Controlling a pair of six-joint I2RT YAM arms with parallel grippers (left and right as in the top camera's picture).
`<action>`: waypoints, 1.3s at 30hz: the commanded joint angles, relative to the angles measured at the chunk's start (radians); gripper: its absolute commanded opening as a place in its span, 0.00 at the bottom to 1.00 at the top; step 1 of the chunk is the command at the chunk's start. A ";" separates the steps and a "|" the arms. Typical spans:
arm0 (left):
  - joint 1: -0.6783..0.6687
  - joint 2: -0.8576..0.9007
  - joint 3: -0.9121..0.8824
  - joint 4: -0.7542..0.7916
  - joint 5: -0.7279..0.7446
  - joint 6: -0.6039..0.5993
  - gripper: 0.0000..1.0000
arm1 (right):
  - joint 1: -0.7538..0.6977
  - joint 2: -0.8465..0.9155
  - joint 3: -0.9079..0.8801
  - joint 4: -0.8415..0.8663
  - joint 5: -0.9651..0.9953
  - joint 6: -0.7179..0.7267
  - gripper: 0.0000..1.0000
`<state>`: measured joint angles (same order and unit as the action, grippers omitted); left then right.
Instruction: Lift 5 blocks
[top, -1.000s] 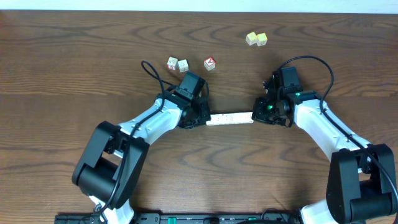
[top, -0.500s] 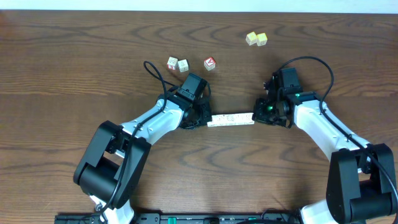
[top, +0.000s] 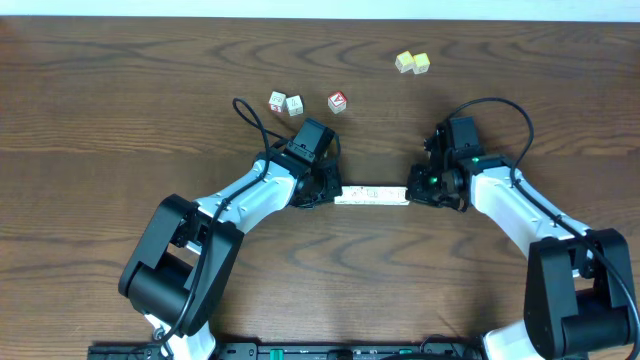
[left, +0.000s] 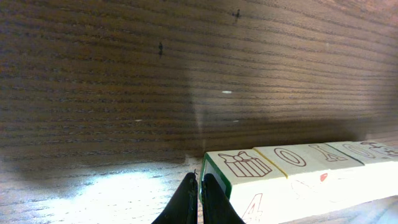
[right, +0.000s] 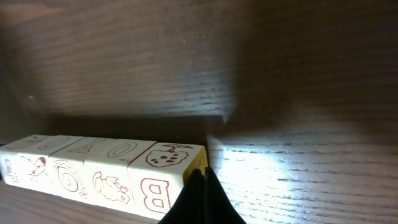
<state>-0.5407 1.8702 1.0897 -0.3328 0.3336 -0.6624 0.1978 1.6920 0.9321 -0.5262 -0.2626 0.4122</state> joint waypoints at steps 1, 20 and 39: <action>-0.061 0.006 0.054 0.036 0.151 -0.016 0.07 | 0.071 0.010 -0.008 0.016 -0.179 -0.009 0.01; -0.077 0.006 0.047 0.036 0.151 -0.017 0.08 | 0.072 0.010 -0.013 0.059 -0.139 -0.009 0.01; -0.081 0.006 0.047 0.036 0.107 -0.013 0.07 | 0.072 0.010 -0.013 0.027 -0.130 -0.009 0.01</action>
<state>-0.5671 1.8702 1.0897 -0.3325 0.3305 -0.6624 0.2058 1.6947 0.9207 -0.4885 -0.1890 0.4091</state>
